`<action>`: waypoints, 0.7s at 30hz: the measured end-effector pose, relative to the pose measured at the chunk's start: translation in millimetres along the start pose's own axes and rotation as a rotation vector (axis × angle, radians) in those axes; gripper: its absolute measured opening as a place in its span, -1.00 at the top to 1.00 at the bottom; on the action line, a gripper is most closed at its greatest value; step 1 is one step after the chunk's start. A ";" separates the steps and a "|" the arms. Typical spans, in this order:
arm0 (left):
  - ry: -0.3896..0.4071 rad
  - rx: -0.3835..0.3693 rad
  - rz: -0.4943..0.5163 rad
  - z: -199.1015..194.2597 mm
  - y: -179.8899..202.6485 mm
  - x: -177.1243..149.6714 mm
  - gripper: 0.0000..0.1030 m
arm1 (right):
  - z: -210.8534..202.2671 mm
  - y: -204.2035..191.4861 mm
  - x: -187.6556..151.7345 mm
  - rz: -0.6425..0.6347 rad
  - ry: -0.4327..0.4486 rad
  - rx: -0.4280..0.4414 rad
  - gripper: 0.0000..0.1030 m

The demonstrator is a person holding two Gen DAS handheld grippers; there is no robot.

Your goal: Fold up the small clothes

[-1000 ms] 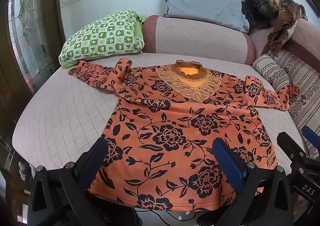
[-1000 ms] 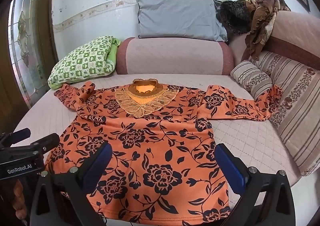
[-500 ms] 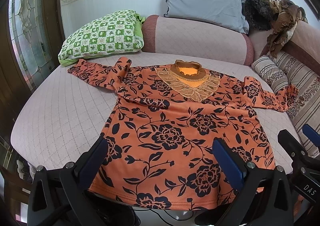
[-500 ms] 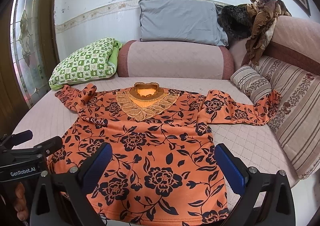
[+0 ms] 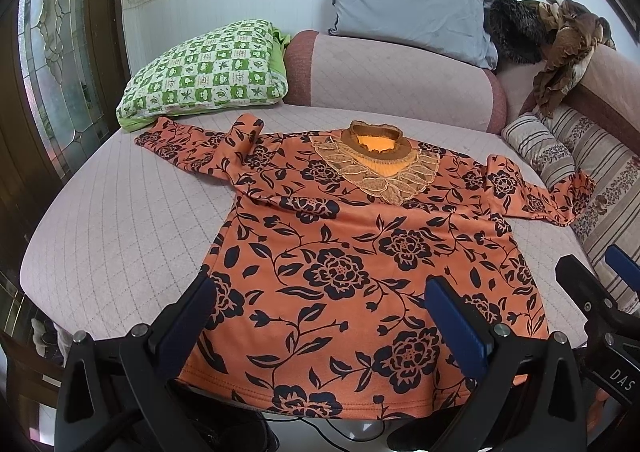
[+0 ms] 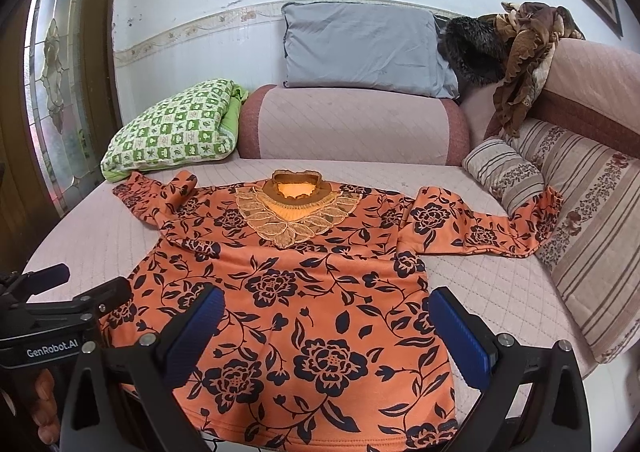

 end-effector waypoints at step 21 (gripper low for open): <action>-0.010 -0.007 -0.005 2.4 -1.2 -1.9 -1.00 | 1.7 -6.1 3.5 -0.004 0.002 0.008 -1.00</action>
Point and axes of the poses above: each gripper's, at about its wrist camera, not at the fingertips, and z roughly the way its jaws point, y to its right, x to its top, the point moved 10 cm from there along z, roughly the way its jaws point, and after that the axes turned 7 degrees about x, right-handed, at the moved point
